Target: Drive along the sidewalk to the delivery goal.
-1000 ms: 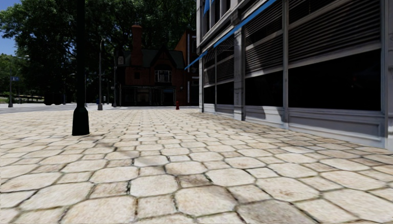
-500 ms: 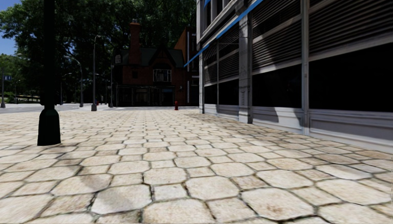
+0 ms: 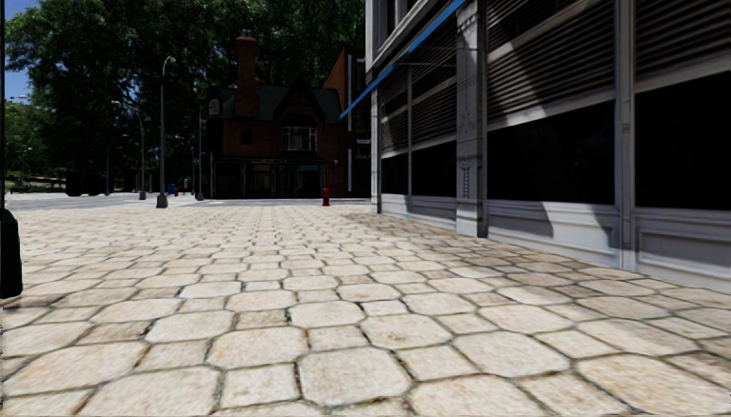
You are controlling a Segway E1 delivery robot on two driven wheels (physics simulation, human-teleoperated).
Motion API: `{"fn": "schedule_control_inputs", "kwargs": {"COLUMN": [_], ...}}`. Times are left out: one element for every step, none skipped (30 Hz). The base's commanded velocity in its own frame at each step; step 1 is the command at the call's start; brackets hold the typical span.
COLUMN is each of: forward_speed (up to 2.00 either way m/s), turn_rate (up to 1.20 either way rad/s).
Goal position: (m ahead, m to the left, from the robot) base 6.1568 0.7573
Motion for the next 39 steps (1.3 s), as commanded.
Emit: {"fn": "schedule_control_inputs", "kwargs": {"forward_speed": [2.00,2.00,2.00,2.00,2.00,2.00,2.00,2.00,2.00,2.00,2.00,2.00,2.00,2.00,2.00,2.00,2.00,2.00,2.00,2.00,2.00,2.00,2.00,2.00,2.00,2.00,2.00,2.00,2.00,2.00,2.00,2.00,2.00,2.00,2.00,2.00,2.00,2.00,2.00], "turn_rate": [0.00,0.00,0.00,0.00,0.00,0.00,0.10,0.17,0.21,0.21,0.23,0.24,0.24,0.24,0.24,0.24,0.24,0.24,0.24,0.24,0.24,0.24,0.24,0.24,0.24,0.24,0.24,0.24,0.24,0.24,0.24,0.24,0.24,0.24,0.24,0.24,0.24,0.24,0.24]}}
